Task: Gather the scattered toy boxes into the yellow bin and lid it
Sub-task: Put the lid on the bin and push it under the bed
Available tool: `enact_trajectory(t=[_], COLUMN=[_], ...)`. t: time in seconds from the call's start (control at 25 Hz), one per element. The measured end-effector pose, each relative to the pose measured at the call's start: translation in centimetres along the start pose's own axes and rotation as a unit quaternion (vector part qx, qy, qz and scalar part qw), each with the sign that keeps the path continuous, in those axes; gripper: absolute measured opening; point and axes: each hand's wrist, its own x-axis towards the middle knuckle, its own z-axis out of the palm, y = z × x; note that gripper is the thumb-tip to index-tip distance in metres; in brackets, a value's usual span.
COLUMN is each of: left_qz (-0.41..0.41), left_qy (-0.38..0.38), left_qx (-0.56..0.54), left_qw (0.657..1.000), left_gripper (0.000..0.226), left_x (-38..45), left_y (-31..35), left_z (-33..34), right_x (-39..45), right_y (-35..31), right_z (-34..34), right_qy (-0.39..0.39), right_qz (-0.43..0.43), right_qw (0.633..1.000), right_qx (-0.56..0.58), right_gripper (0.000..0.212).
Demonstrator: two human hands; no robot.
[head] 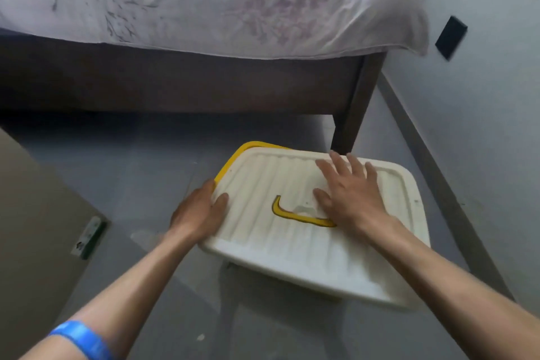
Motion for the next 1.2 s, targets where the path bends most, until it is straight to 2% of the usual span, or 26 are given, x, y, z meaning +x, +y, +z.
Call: enact_trajectory(t=[0.12, 0.28, 0.4, 0.52, 0.6, 0.68, 0.8, 0.92, 1.04, 1.12, 1.2], left_qz=[-0.015, -0.015, -0.02, -0.053, -0.096, -0.144, -0.164, -0.177, -0.179, -0.159, -0.156], left_qy=[0.016, 0.022, 0.029, -0.014, -0.036, -0.038, -0.011, -0.013, 0.004, 0.016, 0.009], left_qx=[-0.008, -0.001, -0.026, 0.023, 0.048, 0.045, 0.033, -0.044, -0.085, -0.111, -0.151], left_qw=[1.0, 1.0, 0.999, 0.998, 0.994, 0.988, 0.986, 0.983, 0.98, 0.981, 0.976], left_gripper=[0.049, 0.044, 0.038, 0.043, 0.045, 0.047, 0.053, 0.048, 0.046, 0.046, 0.049], left_x=[1.6, 2.9, 1.1, -3.1, -5.2, -5.6, -4.3, -3.8, -4.8, -5.2, -4.6], left_y=[0.1, 0.4, 1.2, 0.1, 0.1, 1.4, 2.3, 1.7, 1.3, 1.0, -0.1], left_z=[0.8, 1.6, 0.4, -0.9, -0.7, -0.1, -0.3, -0.4, 0.2, 0.5, 1.2], right_x=[-0.1, -0.3, -0.8, -1.4, -2.1, -3.1, -2.2, -1.0, -1.5, -2.4, -2.0], right_y=[-1.6, -1.5, -2.1, -1.7, -0.1, 1.3, 0.9, 0.2, -0.1, -0.3, -0.2], right_z=[2.0, 3.9, 2.6, 0.8, 1.0, 1.7, 2.6, 2.7, 2.5, 2.6, 2.8], right_qy=[-0.04, -0.05, -0.055, -0.056, -0.05, -0.07, -0.087, -0.11, -0.121, -0.117, -0.125], right_qz=[-0.044, -0.026, -0.035, -0.068, -0.102, -0.087, -0.048, -0.05, -0.15, -0.278, -0.345], right_qw=[0.997, 0.996, 0.99, 0.978, 0.984, 0.99, 0.99, 0.988, 0.978, 0.952, 0.93], right_qx=[0.048, 0.076, 0.126, 0.187, 0.138, 0.08, 0.105, 0.097, 0.077, 0.05, 0.029], right_gripper=[0.069, 0.077, 0.076, 0.07, 0.069, 0.072, 0.076, 0.076, 0.072, 0.069, 0.067])
